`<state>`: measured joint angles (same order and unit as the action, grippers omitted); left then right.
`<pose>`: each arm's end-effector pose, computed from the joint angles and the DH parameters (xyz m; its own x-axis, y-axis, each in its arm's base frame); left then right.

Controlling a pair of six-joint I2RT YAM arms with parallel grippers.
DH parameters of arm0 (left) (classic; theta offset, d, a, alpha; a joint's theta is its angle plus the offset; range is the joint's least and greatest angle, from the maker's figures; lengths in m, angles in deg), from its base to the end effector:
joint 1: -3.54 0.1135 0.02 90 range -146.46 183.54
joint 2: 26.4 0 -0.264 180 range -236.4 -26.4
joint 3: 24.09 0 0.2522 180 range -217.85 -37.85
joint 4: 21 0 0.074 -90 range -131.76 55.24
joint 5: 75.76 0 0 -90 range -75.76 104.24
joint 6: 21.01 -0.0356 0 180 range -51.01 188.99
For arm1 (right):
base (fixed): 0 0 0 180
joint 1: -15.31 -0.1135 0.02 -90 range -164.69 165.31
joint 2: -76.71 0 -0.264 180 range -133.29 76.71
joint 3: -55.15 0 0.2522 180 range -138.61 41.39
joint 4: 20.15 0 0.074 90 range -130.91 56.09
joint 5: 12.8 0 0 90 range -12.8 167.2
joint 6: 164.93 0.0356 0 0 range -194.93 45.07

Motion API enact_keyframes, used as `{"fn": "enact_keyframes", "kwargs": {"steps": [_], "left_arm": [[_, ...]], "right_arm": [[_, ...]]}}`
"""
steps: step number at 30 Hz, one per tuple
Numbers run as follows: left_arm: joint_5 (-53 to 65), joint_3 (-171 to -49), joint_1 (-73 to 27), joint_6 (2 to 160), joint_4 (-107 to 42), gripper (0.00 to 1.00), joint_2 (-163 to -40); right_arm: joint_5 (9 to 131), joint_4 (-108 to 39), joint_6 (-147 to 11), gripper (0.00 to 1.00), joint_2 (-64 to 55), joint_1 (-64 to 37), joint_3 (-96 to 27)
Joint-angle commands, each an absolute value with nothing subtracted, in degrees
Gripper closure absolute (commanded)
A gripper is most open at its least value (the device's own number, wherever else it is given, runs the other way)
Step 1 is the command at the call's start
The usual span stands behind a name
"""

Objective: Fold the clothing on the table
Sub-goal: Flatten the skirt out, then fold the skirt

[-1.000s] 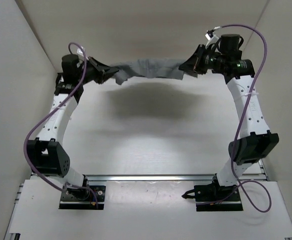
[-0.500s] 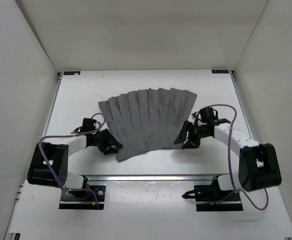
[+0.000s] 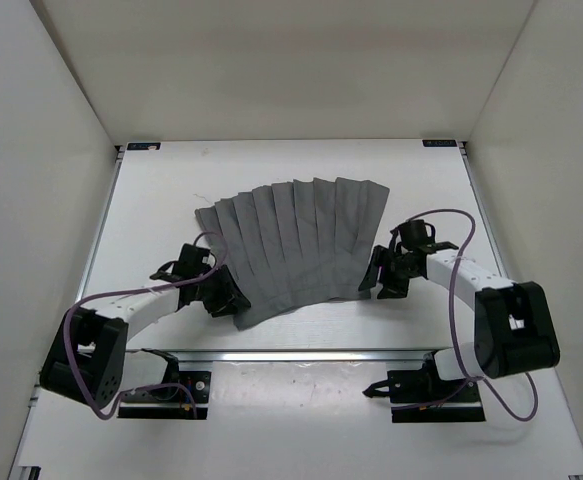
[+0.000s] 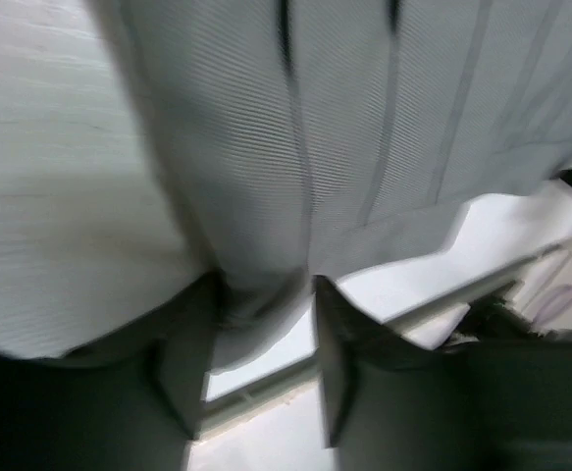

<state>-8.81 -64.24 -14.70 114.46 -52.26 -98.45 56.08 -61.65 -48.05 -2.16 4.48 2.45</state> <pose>0.1865 -0.0761 0.1361 -0.9193 -0.3877 -0.0676 -0.2844 0.7732 -0.5669 0.2295 0.0570 0.1621 -0.9504 0.2476 -0.1882 0.1345 0.8729 0.4691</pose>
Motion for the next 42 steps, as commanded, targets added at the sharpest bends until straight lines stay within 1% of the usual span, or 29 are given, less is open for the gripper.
{"fn": "enact_keyframes", "kwargs": {"steps": [1, 3, 4, 5, 6, 7, 8, 10, 11, 13, 16, 17, 18, 21, 23, 25, 26, 28, 30, 33, 35, 36, 37, 38, 39, 40, 41, 42], "left_arm": [[-3.95, -62.9, -15.71, 114.78, -53.31, 0.56, -98.81], [-3.52, -63.69, -16.41, 114.7, -52.87, 0.59, -100.4], [-2.82, -64.21, -16.94, 114.95, -53.3, 0.63, -101.1], [-2.55, -64.65, -17.11, 114.7, -53.22, 0.74, -102.06], [-2.28, -65.09, -17.03, 115.21, -52.96, 0.82, -102.33], [-2.72, -65.44, -17.55, 115.57, -52.34, 0.93, -102.6], [-3.42, -66.06, -16.86, 115.83, -51.64, 1.0, -102.42], [-5.26, -70.43, -15.28, 114.87, -51.89, 1.0, -102.6], [-6.14, -72.28, -13.79, 113.48, -53.9, 1.0, -102.77], [-6.24, -79.74, -12.03, 111.81, -58.47, 1.0, -103.83], [-7.11, -85.03, -9.74, 108.63, -62.96, 1.0, -103.48], [-7.72, -84.96, -9.04, 107.5, -63.49, 1.0, -103.39], [-7.99, -84.35, -8.77, 106.27, -64.72, 1.0, -102.43], [-8.52, -77.24, -9.73, 105.11, -66.31, 1.0, -98.22], [-9.83, -71.18, -9.99, 105.55, -66.93, 1.0, -93.74], [-10.63, -63.99, -11.4, 106.95, -68.42, 1.0, -85.85], [-10.11, -62.56, -12.97, 108.26, -69.29, 1.0, -84.07], [-9.23, -61.32, -14.56, 110.03, -70.87, 1.0, -77.93], [-10.88, -62.19, -13.17, 111.09, -71.23, 1.0, -76.15], [-12.29, -69.21, -10.79, 109.95, -69.75, 1.0, -81.66], [-13.09, -79.37, -8.78, 108.81, -67.99, 1.0, -91.12], [-14.05, -82.03, -6.94, 108.89, -67.55, 0.99, -93.96], [-14.06, -87.63, -5.44, 108.54, -66.24, 0.95, -99.81], [-13.97, -93.34, -4.56, 109.32, -66.14, 0.9, -105.96], [-16.84, -96.27, -2.63, 110.72, -65.18, 0.85, -108.9], [-20.18, -100.82, -1.05, 113.35, -61.78, 0.82, -114.32], [-21.86, -104.17, -0.51, 115.03, -58.26, 0.74, -118.73], [-23.8, -106.82, 0.45, 118.7, -56.4, 0.62, -120.86]], "right_arm": [[59.45, -59.22, -51.28, 0.46, -6.07, 4.51, -2.03], [59.79, -59.31, -51.63, 0.46, -8.27, 2.93, -3.26], [60.15, -59.48, -50.85, 0.48, -9.5, 1.18, -3.35], [60.5, -59.92, -51.19, 0.59, -10.82, 0.47, -3.87], [60.15, -59.92, -51.02, 0.7, -11.27, -0.93, -3.7], [60.06, -59.92, -50.41, 1.0, -11.97, -2.17, -3.52], [59.71, -60.27, -49.8, 1.0, -11.71, -2.96, -3.26], [59.62, -61.32, -49.61, 1.0, -10.14, -3.58, -5.53], [59.88, -62.98, -49.53, 1.0, -9.26, -3.41, -6.68], [59.98, -65.89, -50.05, 1.0, -6.79, -2.01, -11.58], [59.11, -70.55, -50.93, 1.0, -2.4, 0.71, -15.29], [59.01, -72.04, -51.37, 1.0, -0.74, 1.85, -15.21], [58.66, -72.66, -51.37, 1.0, 0.84, 2.21, -14.25], [57.17, -74.68, -50.41, 1.0, 5.06, 1.26, -8.47], [57.43, -76.35, -47.87, 1.0, 8.41, -2.68, -3.89], [56.9, -76.97, -42.96, 1.0, 13.92, -6.56, 2.51], [55.59, -76.97, -41.28, 1.0, 15.96, -9.1, 4.02], [53.14, -75.31, -36.63, 1.0, 21.75, -10.35, 9.2], [50.14, -74.95, -36.34, 1.0, 23.71, -9.04, 9.58], [48.55, -75.48, -40.63, 1.0, 20.03, -3.78, 1.78], [48.9, -75.66, -44.5, 1.0, 13.37, 0.43, -9.18], [48.64, -75.83, -47.21, 1.0, 7.77, 3.42, -12.11], [48.99, -75.66, -49.24, 1.0, 1.54, 5.88, -18.92], [49.68, -75.57, -49.87, 1.0, -1.74, 7.39, -24.73], [48.65, -76.09, -49.88, 1.0, -8.13, 10.62, -28.1], [47.51, -74.44, -48.92, 0.96, -13.07, 13.18, -32.57], [46.02, -72.77, -47.43, 0.77, -17.2, 14.33, -35.83], [44.78, -71.8, -46.72, 0.7, -18.2, 15.22, -37.0]]}}
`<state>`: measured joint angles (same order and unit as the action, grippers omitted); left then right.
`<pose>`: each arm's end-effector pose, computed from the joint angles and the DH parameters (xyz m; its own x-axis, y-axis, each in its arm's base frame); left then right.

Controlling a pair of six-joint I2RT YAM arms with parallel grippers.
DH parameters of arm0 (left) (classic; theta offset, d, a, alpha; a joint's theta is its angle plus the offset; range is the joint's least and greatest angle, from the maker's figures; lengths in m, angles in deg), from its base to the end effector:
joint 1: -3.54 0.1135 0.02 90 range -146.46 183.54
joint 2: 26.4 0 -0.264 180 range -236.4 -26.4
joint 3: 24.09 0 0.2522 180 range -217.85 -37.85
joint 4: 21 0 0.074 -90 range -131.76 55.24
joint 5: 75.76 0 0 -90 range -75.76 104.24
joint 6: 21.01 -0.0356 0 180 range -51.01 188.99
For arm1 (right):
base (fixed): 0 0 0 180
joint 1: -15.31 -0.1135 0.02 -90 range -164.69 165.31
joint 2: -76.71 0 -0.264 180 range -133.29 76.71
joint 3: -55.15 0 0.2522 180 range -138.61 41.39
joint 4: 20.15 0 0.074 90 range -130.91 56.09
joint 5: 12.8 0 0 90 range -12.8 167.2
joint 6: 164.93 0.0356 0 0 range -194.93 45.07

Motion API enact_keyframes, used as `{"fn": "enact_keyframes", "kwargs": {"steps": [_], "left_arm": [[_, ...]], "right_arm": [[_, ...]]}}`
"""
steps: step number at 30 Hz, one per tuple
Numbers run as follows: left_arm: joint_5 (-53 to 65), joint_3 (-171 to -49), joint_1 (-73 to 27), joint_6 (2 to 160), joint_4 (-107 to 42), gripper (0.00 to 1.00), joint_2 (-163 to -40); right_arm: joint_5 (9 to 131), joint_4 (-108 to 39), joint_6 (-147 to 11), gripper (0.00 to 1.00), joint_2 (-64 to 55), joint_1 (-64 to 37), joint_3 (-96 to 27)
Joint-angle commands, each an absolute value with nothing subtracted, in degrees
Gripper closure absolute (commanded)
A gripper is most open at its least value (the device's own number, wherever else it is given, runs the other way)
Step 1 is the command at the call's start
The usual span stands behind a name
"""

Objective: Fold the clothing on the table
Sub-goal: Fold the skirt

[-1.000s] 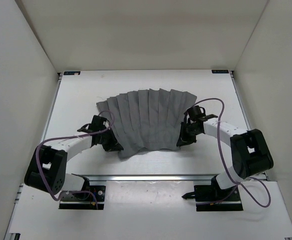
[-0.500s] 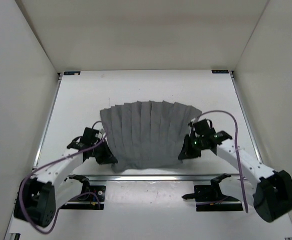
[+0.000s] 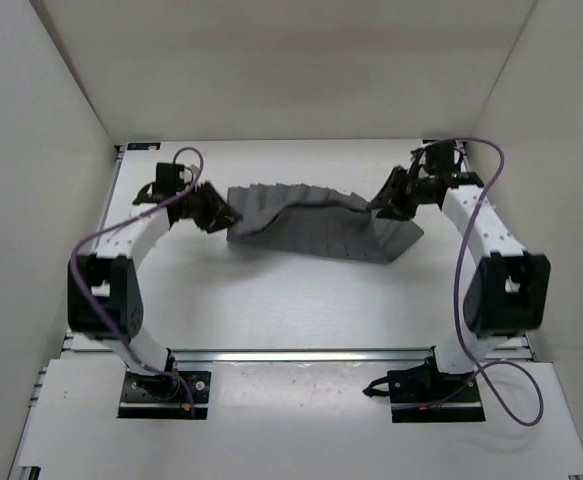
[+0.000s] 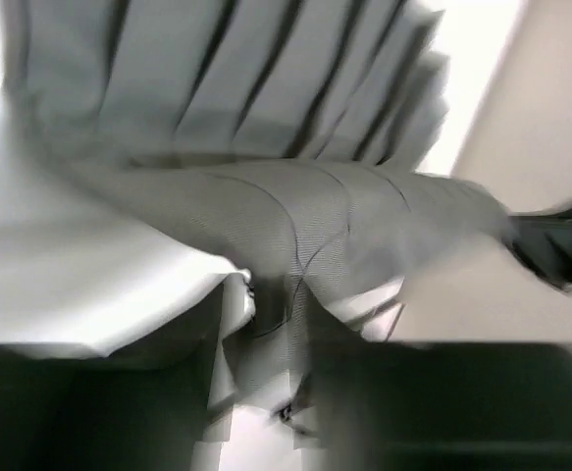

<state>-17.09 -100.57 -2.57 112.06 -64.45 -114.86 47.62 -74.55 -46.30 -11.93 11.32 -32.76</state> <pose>0.3151 -0.0523 0.2391 -0.8605 -0.4945 -0.1221 -0.2784 0.6574 -0.7003 0.3239 0.0402 0.2881 -0.8823 0.3562 -0.3078 0.0919 0.7716 0.6294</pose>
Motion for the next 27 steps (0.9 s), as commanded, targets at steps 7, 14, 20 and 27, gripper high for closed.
{"fn": "enact_keyframes", "kwargs": {"steps": [7, 14, 20, 27], "left_arm": [[-34.37, -97.98, 2.39, 138.35, -23.23, 0.01, -128.27], [-23.65, -100.24, 3.27, 119.98, -41.42, 0.02, -125.89], [-17.4, -106.93, 2.13, 110.66, -41.89, 0.01, -126.59], [-12.75, -109.48, -1.81, 98.98, -33.37, 0.01, -128.7]], "right_arm": [[48.46, -71.18, -46.89, 0.49, -21.47, 16.89, -35.81], [48.19, -63.08, -49.25, 0.51, -17.76, 15.93, -26.63], [47.67, -65.11, -54.53, 0.49, -24.45, 13.65, -34.1], [48.11, -65.1, -57.34, 0.5, -31.91, 11.89, -42.54]]}}
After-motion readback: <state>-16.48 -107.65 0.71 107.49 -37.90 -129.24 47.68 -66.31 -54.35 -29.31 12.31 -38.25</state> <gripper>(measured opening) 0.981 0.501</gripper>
